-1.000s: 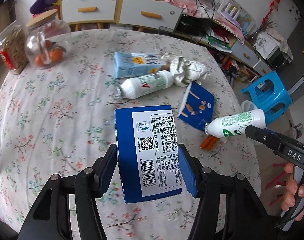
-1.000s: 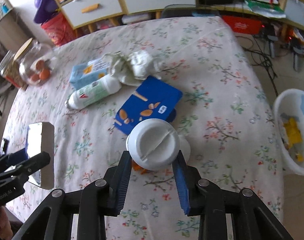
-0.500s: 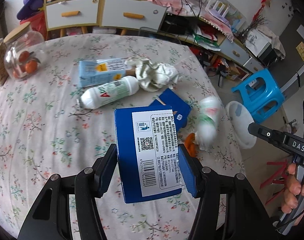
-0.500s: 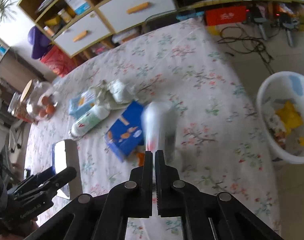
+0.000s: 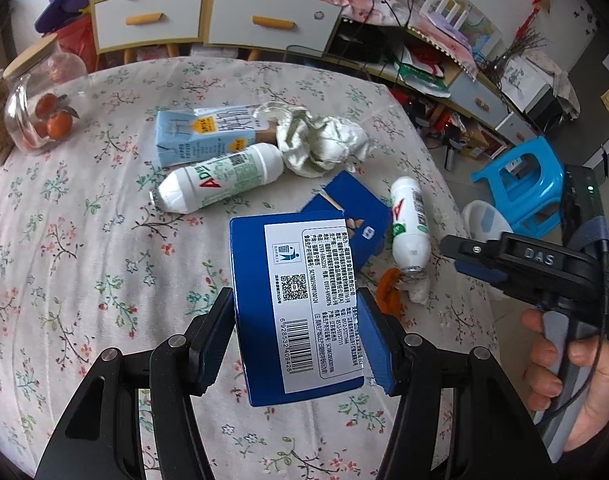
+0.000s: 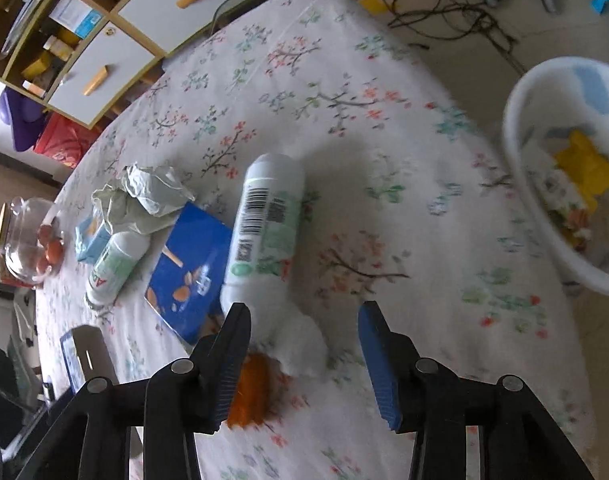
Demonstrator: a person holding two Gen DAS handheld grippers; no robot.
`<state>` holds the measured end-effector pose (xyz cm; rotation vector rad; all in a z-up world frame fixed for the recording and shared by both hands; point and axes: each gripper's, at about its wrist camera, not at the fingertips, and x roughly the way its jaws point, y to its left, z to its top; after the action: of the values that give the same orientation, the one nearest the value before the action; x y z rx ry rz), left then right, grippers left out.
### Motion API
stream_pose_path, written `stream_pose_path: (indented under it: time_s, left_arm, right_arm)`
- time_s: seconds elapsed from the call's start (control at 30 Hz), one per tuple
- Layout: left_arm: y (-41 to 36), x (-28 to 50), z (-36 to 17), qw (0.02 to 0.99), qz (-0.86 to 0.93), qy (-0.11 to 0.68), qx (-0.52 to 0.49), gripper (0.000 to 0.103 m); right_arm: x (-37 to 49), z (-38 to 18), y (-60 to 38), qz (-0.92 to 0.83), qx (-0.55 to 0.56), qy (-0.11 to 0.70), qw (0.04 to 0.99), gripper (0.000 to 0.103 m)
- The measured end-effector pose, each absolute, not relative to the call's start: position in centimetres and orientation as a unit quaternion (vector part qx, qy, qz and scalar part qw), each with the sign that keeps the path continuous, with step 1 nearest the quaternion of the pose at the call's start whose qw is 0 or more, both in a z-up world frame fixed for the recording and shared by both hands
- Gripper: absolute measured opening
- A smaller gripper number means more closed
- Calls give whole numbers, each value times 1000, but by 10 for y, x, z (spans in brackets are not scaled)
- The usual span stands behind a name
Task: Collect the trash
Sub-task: 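Lift the white bottle with the right tool toward the bin while the left tool holds the blue box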
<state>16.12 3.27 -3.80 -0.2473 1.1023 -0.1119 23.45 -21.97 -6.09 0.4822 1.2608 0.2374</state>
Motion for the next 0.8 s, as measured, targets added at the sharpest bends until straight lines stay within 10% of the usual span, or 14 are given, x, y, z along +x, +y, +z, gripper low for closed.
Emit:
stream_pose_path:
  time_s: [0.8]
  left_arm:
    - [29, 157, -33, 847, -50, 515, -123, 62]
  right_arm:
    - [228, -38, -270, 54, 226, 536, 812, 40]
